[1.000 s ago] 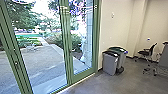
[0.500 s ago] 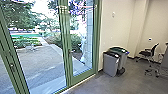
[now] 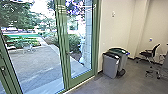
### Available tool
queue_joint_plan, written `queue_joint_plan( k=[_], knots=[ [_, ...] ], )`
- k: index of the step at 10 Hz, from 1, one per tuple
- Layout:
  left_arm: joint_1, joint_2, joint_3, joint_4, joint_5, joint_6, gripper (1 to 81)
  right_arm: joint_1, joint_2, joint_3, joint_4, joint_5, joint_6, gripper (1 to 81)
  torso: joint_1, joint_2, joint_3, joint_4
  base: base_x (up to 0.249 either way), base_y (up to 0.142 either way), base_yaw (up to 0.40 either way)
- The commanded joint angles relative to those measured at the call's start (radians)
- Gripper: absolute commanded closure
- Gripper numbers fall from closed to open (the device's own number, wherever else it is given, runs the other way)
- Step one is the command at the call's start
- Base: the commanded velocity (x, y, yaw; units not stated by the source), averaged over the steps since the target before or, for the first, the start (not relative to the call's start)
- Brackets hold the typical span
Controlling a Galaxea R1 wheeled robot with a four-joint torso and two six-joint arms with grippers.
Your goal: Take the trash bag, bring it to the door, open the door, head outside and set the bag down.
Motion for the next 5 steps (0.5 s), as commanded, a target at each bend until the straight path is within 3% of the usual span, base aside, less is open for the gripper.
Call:
queue_joint_plan(
  k=[1,5],
  knots=[
    [-0.069,0.001,0.005,0.003,0.065,0.001,81.1,0.057,-0.001,0.003,-0.003,-0.065,-0.002,1.0,0.0,0.0,0.0,0.0,0.153,-0.092,0.0],
    [-0.069,0.001,0.005,0.003,0.065,0.001,81.1,0.059,0.001,0.003,-0.004,-0.065,-0.002,1.0,0.0,0.0,0.0,0.0,0.16,-0.092,0.0]
  ],
)
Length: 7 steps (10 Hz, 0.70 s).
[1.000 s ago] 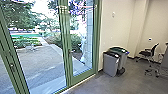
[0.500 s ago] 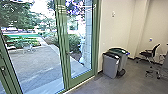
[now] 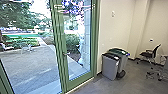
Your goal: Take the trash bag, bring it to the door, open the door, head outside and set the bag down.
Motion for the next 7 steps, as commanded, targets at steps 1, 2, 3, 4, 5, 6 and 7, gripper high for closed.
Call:
queue_joint_plan(
  k=[1,2,3,4,5,6,7],
  knots=[
    [-0.074,0.002,0.006,0.003,0.064,0.002,81.1,0.06,-0.001,0.003,-0.004,-0.065,-0.002,1.0,0.0,0.0,0.0,0.0,0.163,-0.091,0.0],
    [-0.076,0.004,0.006,0.003,0.064,0.002,81.1,0.059,-0.001,0.003,-0.004,-0.065,-0.002,1.0,0.0,0.0,0.0,0.0,0.163,-0.091,0.0],
    [-0.076,0.004,0.006,0.003,0.064,0.002,81.1,0.06,0.001,0.003,-0.008,-0.065,-0.002,1.0,0.0,0.0,0.0,0.0,0.164,-0.071,0.0],
    [-0.076,0.004,0.006,0.003,0.064,0.002,81.1,0.059,0.003,0.003,-0.009,-0.065,-0.002,1.0,0.0,0.0,0.0,0.0,0.163,0.0,0.0],
    [-0.076,0.002,0.006,0.003,0.064,0.002,81.1,0.056,0.004,0.003,-0.011,-0.065,-0.001,1.0,0.0,0.0,0.0,0.0,0.163,0.0,0.0],
    [-0.076,0.002,0.006,0.003,0.064,0.002,81.1,0.054,0.003,0.0,-0.011,-0.065,-0.001,1.0,0.0,0.0,0.0,0.0,0.161,0.0,0.0],
    [-0.076,0.001,0.004,0.002,0.064,0.002,81.1,0.048,0.003,-0.012,-0.009,-0.065,-0.002,1.0,0.0,0.0,0.0,0.0,0.153,0.0,0.0]
  ],
)
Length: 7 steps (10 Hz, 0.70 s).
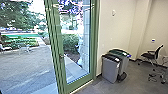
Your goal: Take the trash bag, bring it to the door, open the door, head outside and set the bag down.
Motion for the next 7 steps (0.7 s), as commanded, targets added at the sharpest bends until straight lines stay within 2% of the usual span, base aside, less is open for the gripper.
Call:
queue_joint_plan(
  k=[1,3,5,7],
  knots=[
    [-0.07,-0.002,0.003,0.002,0.064,0.002,81.1,0.043,0.001,-0.021,-0.003,-0.051,-0.001,1.0,0.0,0.0,0.0,0.0,0.153,0.0,0.0],
    [-0.07,0.0,0.003,0.002,0.064,0.0,81.1,0.025,0.001,-0.018,-0.003,-0.039,-0.002,1.0,0.0,0.0,0.0,0.0,0.153,0.0,0.0],
    [-0.07,0.001,-0.002,0.001,0.064,0.0,81.1,0.003,0.012,-0.021,-0.003,0.008,-0.001,1.0,0.0,0.0,0.0,0.0,0.153,0.0,0.0],
    [-0.07,0.006,-0.014,0.001,0.044,-0.001,81.1,-0.001,0.012,-0.021,-0.001,0.012,-0.001,1.0,0.0,0.0,0.0,0.0,0.153,0.0,0.0]
  ],
)
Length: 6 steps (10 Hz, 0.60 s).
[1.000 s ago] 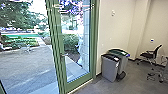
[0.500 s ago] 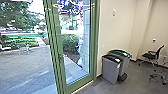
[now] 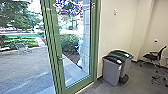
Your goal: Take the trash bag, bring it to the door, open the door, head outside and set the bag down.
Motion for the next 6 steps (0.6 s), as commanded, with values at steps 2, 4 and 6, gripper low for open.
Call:
queue_joint_plan(
  k=[2,4,6],
  knots=[
    [-0.065,0.007,-0.021,0.001,0.025,0.0,81.1,0.05,0.001,0.0,-0.001,-0.059,0.001,1.0,0.0,0.0,0.0,0.0,0.153,0.0,0.0],
    [-0.057,0.006,-0.024,0.004,-0.004,0.002,81.1,0.053,0.001,0.0,-0.002,-0.059,0.002,1.0,0.0,0.0,0.0,0.0,0.151,0.0,0.0],
    [-0.057,0.007,-0.025,0.005,-0.004,0.002,81.1,0.051,0.004,0.0,-0.002,-0.059,0.004,1.0,0.0,0.0,0.0,0.0,0.149,0.0,0.0]
  ],
)
